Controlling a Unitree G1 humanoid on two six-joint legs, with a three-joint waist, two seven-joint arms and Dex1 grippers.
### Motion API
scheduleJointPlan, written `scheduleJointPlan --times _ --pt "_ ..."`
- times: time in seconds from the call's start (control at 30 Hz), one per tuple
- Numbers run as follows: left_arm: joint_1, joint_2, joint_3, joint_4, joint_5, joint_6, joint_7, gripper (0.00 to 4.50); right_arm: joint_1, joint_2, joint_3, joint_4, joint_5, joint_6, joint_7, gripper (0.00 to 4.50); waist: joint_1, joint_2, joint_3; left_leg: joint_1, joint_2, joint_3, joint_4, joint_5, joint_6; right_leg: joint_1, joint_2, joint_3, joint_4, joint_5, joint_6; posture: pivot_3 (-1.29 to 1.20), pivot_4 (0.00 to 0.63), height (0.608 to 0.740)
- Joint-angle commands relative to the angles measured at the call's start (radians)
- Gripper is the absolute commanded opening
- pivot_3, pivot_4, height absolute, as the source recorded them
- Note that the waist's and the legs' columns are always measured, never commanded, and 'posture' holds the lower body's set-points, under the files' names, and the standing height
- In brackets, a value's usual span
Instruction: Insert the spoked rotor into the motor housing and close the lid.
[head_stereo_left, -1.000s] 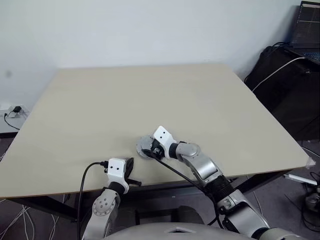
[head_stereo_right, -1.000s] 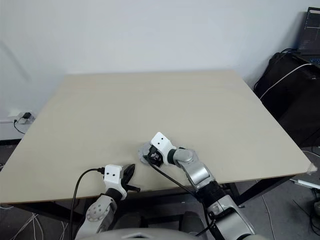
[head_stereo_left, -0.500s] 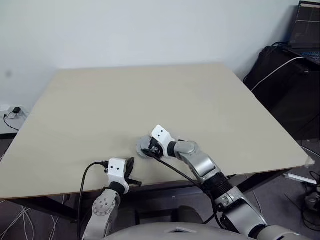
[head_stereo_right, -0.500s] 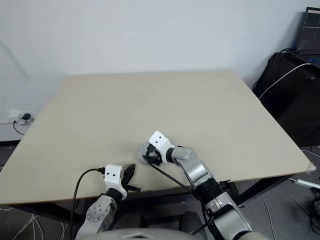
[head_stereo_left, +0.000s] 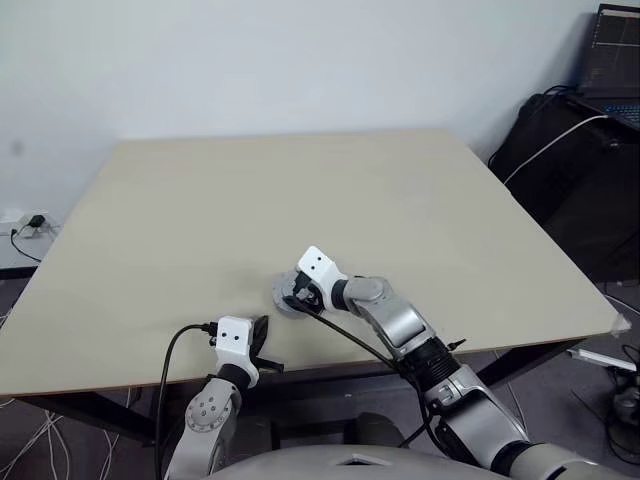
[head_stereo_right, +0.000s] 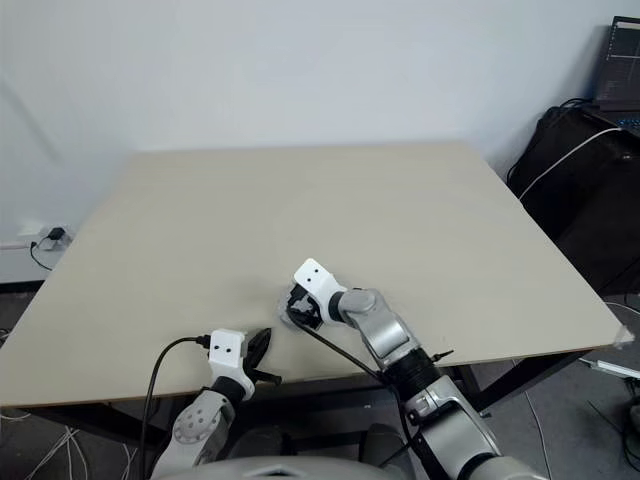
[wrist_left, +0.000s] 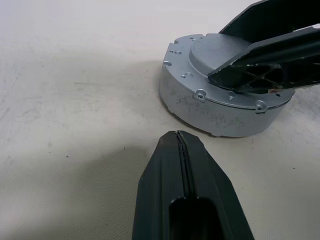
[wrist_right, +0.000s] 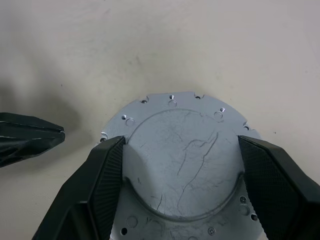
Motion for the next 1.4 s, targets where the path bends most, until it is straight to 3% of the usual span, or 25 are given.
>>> scheduleJointPlan --times 0.03,0.2,0.4,0.57,0.77,0.93,1.4 --pt "-0.002 -0.006 -0.002 -0.052 0.005 -0.018 0.004 0.0 -0.007 -0.009 0.012 0.023 -0.031 0.051 -0.017 3.21 0.0 0.001 -0.001 0.0 0.0 0.0 0.0 0.0 0.0 0.0 0.0 0.0 0.0 0.0 0.0 0.0 0.0 0.74" --pt "-0.038 -0.003 0.014 -0.069 -0.001 -0.017 0.004 0.0 0.001 -0.013 0.023 0.016 -0.035 0.061 -0.011 3.21 0.001 0.002 -0.003 0.001 0.0 0.0 0.0 0.0 0.0 0.001 0.0 0.0 0.0 0.0 0.0 0.0 0.0 0.74" --pt "-0.233 0.025 0.08 -0.019 -0.03 0.067 -0.007 0.0 0.016 -0.011 0.024 -0.001 -0.035 0.067 -0.02 3.21 0.002 0.003 -0.006 0.001 0.0 0.0 0.0 0.001 -0.001 0.002 0.0 -0.001 0.0 0.0 0.0 0.0 0.0 0.74" --pt "-0.417 0.078 0.134 0.096 -0.099 0.202 -0.096 0.0 0.031 -0.008 0.023 -0.03 -0.03 0.078 -0.034 3.21 0.001 0.003 -0.006 0.006 -0.001 0.0 0.0 0.003 0.003 0.009 0.001 -0.003 -0.002 0.0 0.0 0.0 0.0 0.74" --pt "-0.585 0.127 0.169 0.208 -0.265 0.446 -0.317 0.0 0.055 -0.002 0.017 -0.075 -0.023 0.093 -0.054 3.21 0.001 0.001 -0.005 0.006 -0.001 0.0 -0.001 0.003 0.003 0.01 0.001 -0.003 -0.003 -0.001 0.001 0.0 0.0 0.74" --pt "-0.64 0.168 0.136 0.253 -0.279 0.562 -0.413 0.0 0.066 0.001 0.015 -0.094 -0.02 0.102 -0.066 3.21 -0.003 0.001 -0.005 0.006 -0.002 -0.001 -0.002 0.003 0.003 0.013 0.001 -0.001 -0.003 -0.001 0.001 0.0 0.0 0.74" --pt "-0.666 0.222 0.086 0.267 -0.245 0.719 -0.456 0.0 0.07 0.008 0.016 -0.105 -0.02 0.11 -0.076 3.21 -0.003 -0.001 -0.004 0.008 -0.003 -0.003 -0.004 0.003 0.003 0.012 0.002 0.001 -0.003 -0.003 0.001 0.0 0.0 0.74"
